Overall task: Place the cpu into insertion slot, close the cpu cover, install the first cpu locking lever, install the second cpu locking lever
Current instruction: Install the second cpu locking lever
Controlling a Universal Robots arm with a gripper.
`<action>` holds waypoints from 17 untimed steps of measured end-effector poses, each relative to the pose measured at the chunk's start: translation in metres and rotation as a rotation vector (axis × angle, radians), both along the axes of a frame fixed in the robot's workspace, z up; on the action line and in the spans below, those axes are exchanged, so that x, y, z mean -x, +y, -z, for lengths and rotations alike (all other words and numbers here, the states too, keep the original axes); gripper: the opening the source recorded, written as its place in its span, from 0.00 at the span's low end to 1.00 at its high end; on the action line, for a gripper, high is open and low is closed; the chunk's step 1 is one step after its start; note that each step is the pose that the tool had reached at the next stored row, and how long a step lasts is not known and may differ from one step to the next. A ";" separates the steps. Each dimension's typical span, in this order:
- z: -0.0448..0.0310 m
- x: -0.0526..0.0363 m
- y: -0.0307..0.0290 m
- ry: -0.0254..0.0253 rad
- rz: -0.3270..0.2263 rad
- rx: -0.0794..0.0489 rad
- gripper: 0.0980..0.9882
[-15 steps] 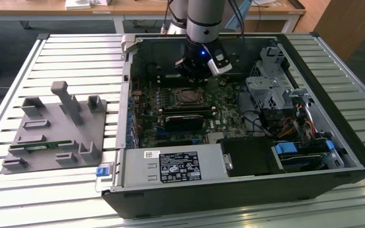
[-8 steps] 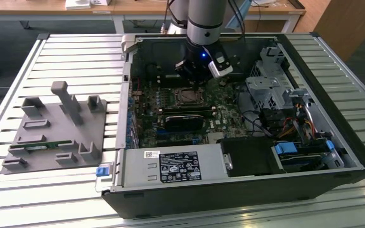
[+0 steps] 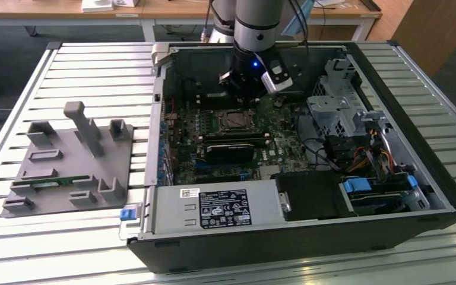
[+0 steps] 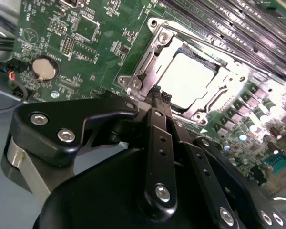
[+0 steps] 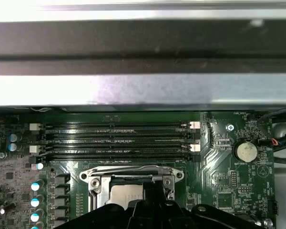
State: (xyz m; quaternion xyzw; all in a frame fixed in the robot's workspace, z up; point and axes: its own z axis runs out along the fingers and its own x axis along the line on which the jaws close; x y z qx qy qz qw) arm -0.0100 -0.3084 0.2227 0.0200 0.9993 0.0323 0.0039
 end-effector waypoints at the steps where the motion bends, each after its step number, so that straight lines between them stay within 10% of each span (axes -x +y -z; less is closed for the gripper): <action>1: -0.0023 0.0000 0.0000 0.0001 0.000 0.000 0.01; 8: -0.0052 0.0000 -0.0051 0.0000 0.000 0.000 0.01; 17: -0.0051 0.0000 -0.0308 0.0000 0.000 0.000 0.01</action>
